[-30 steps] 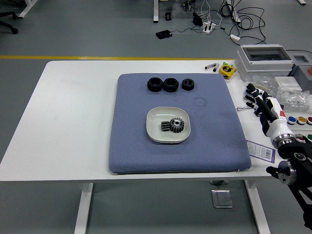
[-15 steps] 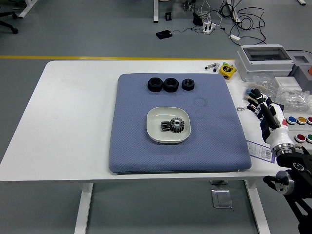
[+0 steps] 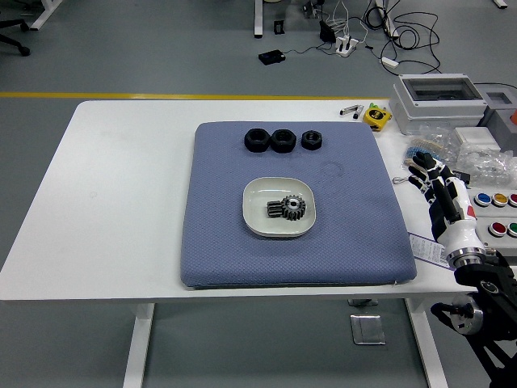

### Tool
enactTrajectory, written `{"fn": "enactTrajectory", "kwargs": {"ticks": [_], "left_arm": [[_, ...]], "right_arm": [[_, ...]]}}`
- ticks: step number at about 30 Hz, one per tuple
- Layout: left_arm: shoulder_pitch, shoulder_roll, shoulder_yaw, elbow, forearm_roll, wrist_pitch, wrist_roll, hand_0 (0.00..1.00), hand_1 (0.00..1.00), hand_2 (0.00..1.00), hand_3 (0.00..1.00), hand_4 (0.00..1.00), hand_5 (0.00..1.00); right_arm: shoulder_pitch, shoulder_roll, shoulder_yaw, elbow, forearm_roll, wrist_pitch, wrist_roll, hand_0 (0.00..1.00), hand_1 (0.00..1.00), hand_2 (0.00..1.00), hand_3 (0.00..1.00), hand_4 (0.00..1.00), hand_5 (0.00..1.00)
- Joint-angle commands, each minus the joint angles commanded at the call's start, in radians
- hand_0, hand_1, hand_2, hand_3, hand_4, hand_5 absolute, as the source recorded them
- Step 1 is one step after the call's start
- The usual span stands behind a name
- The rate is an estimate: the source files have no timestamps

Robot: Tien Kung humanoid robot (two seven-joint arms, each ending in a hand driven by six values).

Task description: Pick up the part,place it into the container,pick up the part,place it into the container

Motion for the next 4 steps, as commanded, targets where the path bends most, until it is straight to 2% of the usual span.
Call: {"fn": "enactTrajectory", "kwargs": {"ticks": [4], "left_arm": [[0.0, 0.0, 0.0, 0.0, 0.001, 0.0, 0.0, 0.529, 0.558, 0.656, 0.593, 0.588, 0.556]], "right_arm": [[-0.003, 0.006, -0.006, -0.012, -0.004, 0.01, 0.0, 0.866, 0.809, 0.811, 0.769, 0.965, 0.722]]}}
